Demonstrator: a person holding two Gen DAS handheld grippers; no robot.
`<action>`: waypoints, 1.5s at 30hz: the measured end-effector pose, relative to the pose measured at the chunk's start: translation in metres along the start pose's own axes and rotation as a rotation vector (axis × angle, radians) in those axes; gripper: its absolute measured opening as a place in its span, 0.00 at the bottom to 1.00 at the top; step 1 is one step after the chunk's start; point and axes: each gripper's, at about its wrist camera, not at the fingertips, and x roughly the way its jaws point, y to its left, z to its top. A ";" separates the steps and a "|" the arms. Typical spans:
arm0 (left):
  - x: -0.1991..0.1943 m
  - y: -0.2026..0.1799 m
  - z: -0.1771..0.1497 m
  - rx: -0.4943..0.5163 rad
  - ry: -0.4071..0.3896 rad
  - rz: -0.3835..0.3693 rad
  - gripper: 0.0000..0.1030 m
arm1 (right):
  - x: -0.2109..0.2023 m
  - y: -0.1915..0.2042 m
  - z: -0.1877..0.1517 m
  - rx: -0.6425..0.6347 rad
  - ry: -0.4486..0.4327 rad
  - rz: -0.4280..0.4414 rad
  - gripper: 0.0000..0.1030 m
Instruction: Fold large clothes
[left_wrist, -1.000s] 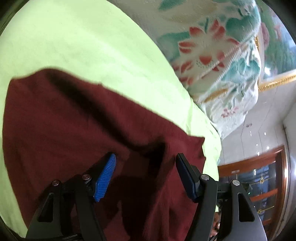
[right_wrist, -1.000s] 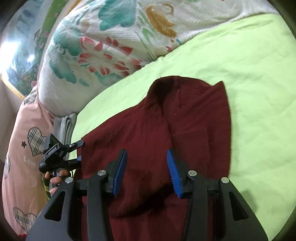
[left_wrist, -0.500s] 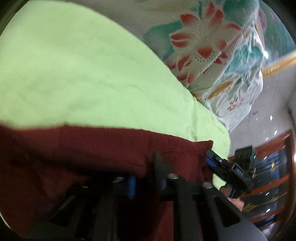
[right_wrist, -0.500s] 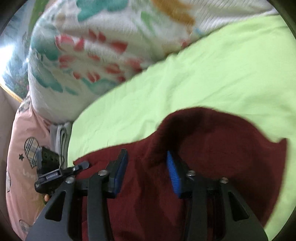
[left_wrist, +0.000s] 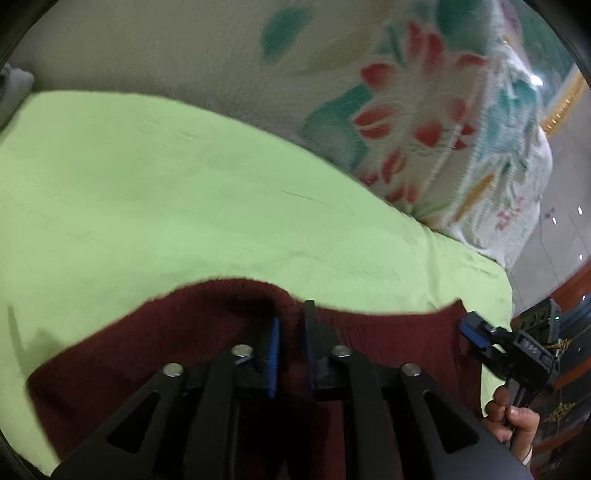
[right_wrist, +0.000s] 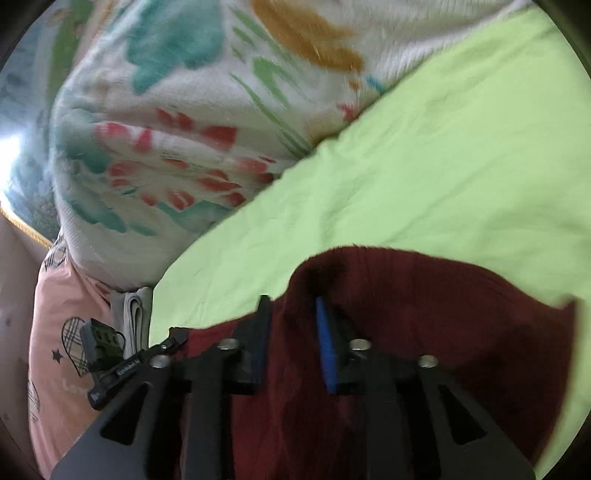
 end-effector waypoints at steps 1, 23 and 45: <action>-0.008 -0.002 -0.005 0.012 -0.001 0.004 0.21 | -0.014 0.002 -0.005 -0.013 -0.014 0.002 0.35; -0.090 -0.030 -0.154 0.066 0.042 -0.023 0.32 | -0.123 0.010 -0.146 -0.131 0.018 -0.141 0.33; -0.246 0.066 -0.336 -0.111 0.002 0.143 0.51 | -0.248 -0.041 -0.267 -0.004 -0.031 -0.217 0.43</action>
